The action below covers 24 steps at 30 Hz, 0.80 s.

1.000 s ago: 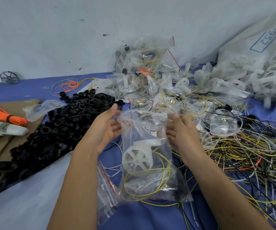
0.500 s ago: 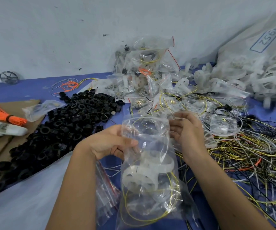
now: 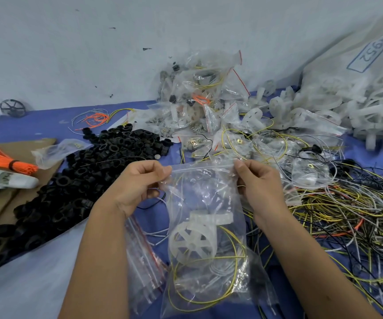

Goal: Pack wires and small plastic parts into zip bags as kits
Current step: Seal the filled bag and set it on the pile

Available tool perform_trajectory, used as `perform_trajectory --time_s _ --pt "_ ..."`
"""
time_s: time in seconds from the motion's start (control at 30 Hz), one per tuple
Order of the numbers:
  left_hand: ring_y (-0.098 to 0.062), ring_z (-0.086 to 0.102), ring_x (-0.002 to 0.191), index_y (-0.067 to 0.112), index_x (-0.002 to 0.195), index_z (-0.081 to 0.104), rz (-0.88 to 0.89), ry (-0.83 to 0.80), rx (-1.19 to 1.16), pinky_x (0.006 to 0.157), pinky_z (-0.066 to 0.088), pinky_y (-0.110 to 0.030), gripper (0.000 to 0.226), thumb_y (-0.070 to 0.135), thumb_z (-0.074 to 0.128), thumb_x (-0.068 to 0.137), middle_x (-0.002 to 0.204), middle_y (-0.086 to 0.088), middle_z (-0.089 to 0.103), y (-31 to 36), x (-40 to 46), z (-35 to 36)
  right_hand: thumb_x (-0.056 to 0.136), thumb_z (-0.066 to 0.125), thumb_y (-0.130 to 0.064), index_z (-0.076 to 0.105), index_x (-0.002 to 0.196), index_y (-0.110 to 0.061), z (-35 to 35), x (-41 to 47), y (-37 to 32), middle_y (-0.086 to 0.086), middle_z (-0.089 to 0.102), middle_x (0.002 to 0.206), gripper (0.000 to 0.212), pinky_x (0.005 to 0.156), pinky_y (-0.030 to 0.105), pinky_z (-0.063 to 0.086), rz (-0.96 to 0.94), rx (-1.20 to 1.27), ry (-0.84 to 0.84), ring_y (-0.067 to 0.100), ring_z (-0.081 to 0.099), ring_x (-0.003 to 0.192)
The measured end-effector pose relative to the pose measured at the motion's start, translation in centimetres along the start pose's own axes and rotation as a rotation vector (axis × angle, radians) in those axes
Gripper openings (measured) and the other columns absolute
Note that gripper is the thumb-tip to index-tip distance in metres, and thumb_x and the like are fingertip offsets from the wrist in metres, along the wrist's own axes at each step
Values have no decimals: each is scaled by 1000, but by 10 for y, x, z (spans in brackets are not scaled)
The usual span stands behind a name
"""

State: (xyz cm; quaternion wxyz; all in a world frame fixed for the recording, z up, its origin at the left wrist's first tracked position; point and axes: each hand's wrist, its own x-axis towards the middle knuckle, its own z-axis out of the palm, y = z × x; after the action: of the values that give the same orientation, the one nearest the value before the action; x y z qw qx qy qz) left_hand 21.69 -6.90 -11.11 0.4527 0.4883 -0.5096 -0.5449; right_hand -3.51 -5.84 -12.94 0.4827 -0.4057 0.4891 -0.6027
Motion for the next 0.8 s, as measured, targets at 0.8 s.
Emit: perform_trajectory --time_s 0.8 --pt "-17 69 77 13 84 77 381 -115 575 76 58 -39 5 11 81 86 78 0 73 20 19 71 86 78 -11 80 89 -15 3 -4 2 0 75 83 6 72 45 54 -423 -283 -103 17 67 77"
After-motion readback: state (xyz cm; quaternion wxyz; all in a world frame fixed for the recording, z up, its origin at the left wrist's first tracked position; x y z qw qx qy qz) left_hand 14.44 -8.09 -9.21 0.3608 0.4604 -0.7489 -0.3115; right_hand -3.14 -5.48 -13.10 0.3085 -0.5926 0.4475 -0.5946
